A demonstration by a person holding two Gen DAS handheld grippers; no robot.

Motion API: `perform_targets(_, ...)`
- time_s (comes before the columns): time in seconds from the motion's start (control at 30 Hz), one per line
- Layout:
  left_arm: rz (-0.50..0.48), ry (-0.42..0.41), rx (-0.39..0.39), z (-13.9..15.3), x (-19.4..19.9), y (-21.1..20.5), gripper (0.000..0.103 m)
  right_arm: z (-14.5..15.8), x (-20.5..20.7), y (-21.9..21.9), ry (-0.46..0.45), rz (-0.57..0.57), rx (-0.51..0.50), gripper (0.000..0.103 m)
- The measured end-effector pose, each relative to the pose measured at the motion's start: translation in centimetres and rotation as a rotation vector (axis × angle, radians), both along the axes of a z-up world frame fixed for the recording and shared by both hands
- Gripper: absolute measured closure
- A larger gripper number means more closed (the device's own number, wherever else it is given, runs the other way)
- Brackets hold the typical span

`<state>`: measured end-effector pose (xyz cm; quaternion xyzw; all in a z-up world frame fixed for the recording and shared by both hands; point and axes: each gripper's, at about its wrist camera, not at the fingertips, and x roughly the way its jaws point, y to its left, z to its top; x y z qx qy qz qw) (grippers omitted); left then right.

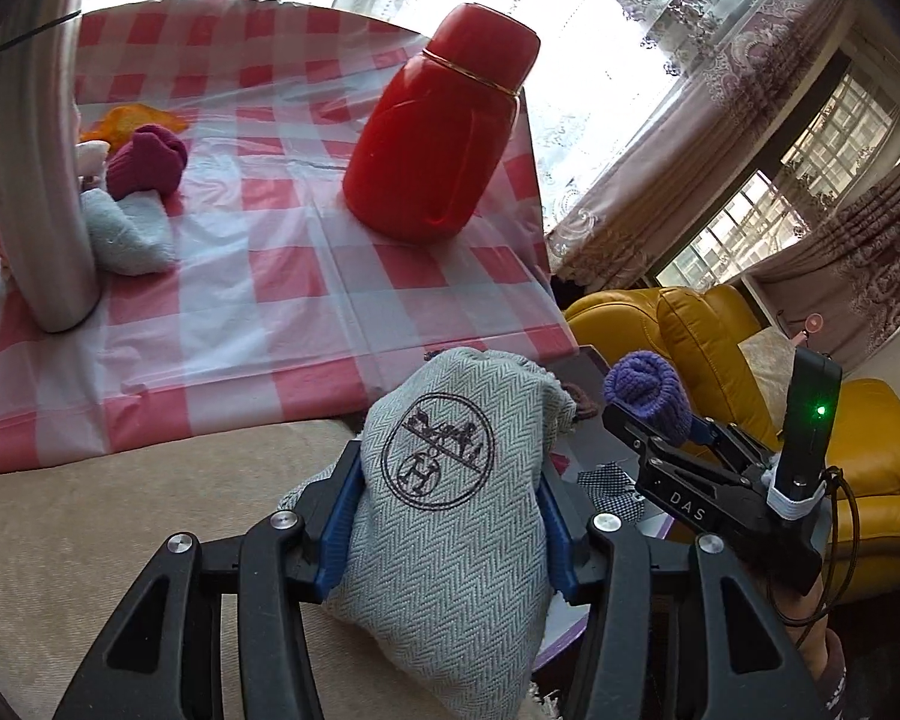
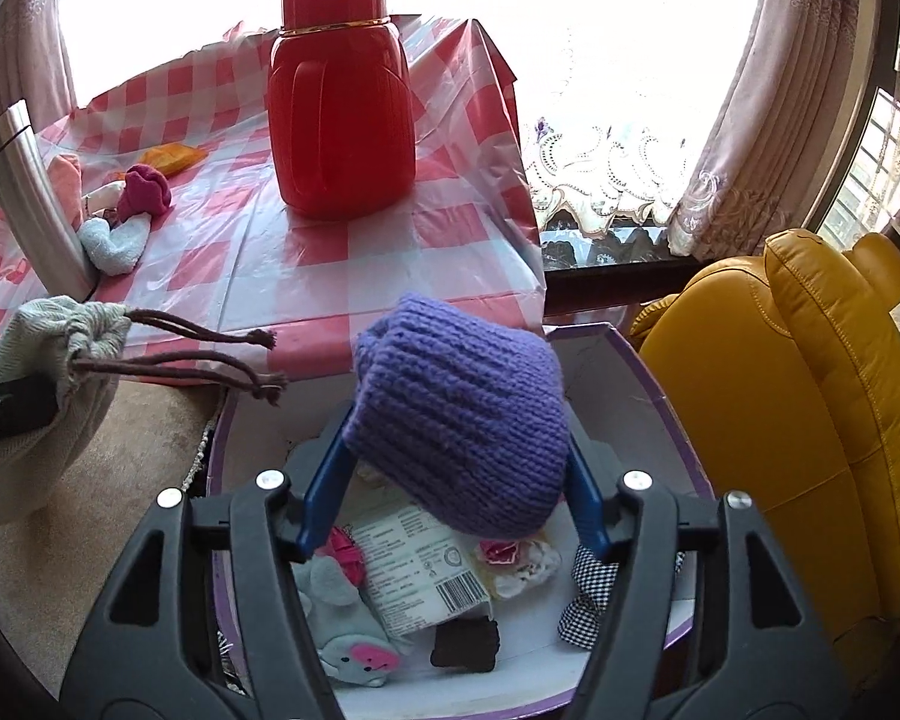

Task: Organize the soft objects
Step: 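Carry the purple cap and grey pouch to the white box and release both, then move both tools back over the table toward the pink towel and magenta cap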

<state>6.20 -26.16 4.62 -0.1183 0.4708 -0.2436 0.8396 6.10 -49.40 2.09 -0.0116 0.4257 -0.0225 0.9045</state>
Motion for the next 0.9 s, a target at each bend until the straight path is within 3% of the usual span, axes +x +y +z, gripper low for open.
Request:
perform_targets(0.07,-0.019,0.009,-0.008,-0.1,0.2,-1.2,0.048,0.2,0.0,-0.2,-0.003,-0.008,-0.003,0.03)
perform_targets(0.17,-0.048,0.043,-0.035,-0.5,0.7,-2.5,0.036,0.5,-0.1,-0.5,-0.012,-0.025,-0.011,0.021)
perform_targets(0.37,-0.054,0.047,-0.04,-0.6,0.7,-2.6,0.033,0.5,-0.2,-0.4,-0.013,-0.025,-0.021,0.018)
perform_targets(0.57,-0.057,-0.003,-0.014,-0.1,0.1,-1.3,0.029,1.1,-0.5,0.6,-0.043,0.01,-0.011,0.012)
perform_targets(0.9,0.09,-0.031,0.101,0.1,0.0,5.2,0.029,2.1,-0.8,5.1,-0.097,0.106,-0.06,0.007)
